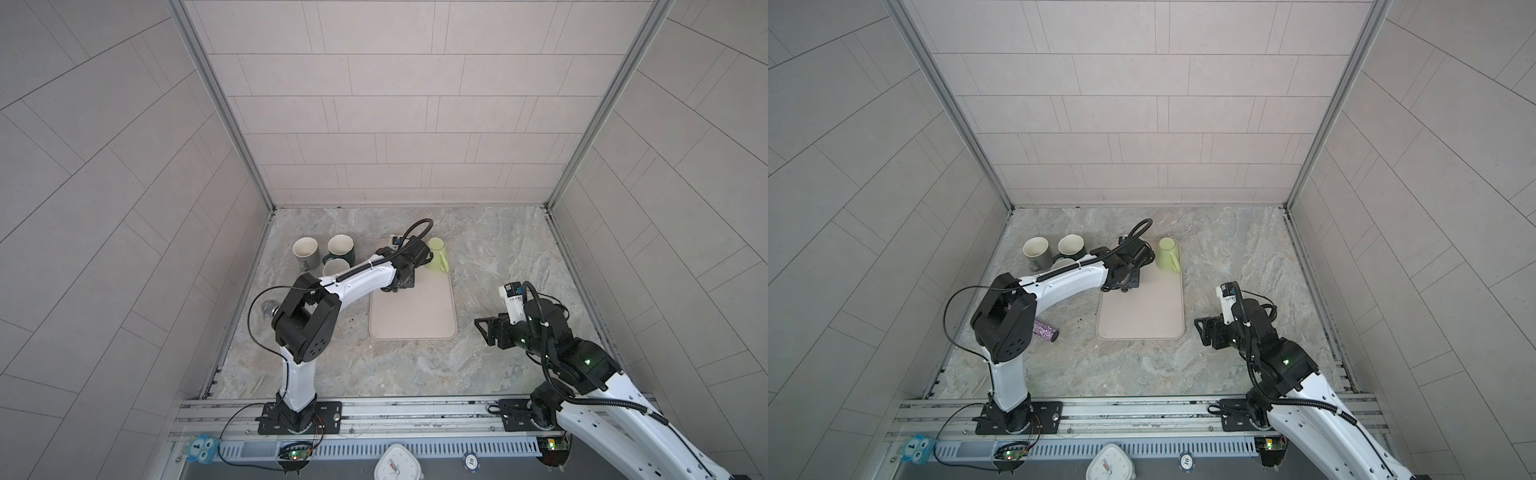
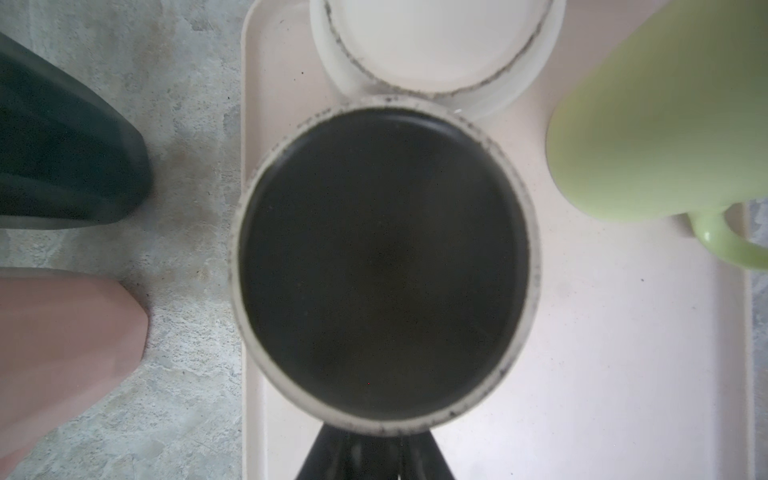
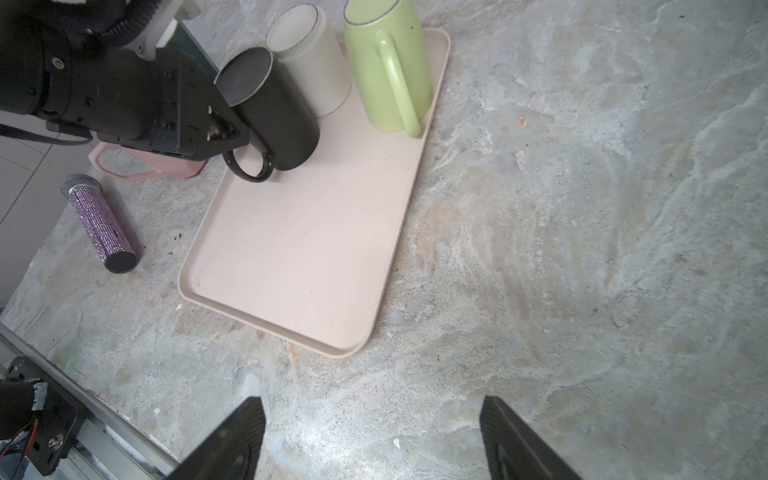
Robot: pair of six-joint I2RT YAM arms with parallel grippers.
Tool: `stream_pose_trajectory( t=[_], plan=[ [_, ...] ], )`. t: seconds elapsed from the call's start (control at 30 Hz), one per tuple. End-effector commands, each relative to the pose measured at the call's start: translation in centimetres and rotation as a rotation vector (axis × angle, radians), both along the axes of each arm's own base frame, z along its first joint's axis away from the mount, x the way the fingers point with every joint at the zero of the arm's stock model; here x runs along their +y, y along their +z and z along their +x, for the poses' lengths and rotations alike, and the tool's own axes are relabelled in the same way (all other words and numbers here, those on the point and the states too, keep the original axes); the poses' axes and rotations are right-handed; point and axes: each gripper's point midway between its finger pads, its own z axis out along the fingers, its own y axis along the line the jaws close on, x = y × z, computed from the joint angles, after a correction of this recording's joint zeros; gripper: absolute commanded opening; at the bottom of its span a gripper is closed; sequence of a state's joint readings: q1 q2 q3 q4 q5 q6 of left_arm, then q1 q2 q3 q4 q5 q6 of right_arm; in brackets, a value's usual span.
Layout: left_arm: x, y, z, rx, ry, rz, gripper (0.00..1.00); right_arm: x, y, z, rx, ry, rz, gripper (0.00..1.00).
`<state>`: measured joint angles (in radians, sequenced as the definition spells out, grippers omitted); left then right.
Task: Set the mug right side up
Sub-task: 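Close the left gripper on the black mug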
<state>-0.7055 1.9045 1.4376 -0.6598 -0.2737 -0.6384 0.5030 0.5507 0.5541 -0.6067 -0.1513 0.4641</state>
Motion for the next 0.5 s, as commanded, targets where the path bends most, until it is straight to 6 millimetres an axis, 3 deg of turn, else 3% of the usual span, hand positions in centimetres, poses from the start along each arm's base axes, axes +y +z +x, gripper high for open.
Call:
stream_pose_trajectory(
  t=[0.0, 0.3, 0.37, 0.47],
  plan=[
    [0.55, -0.10, 0.15, 0.021, -0.002, 0.033, 0.25, -0.34, -0.45, 0.02, 0.010, -0.016, -0.013, 0.83],
    [0.68, 0.11, 0.36, 0.016, -0.002, 0.036, 0.22, -0.47, -0.75, 0.06, 0.013, -0.023, -0.018, 0.83],
    [0.75, 0.04, 0.36, 0.020, -0.004, 0.038, 0.17, -0.46, -0.79, 0.02, 0.014, -0.022, -0.018, 0.83],
    [0.87, 0.17, 0.22, 0.024, -0.010, 0.042, 0.02, -0.41, -0.88, -0.01, 0.019, -0.020, -0.017, 0.83]
  ],
)
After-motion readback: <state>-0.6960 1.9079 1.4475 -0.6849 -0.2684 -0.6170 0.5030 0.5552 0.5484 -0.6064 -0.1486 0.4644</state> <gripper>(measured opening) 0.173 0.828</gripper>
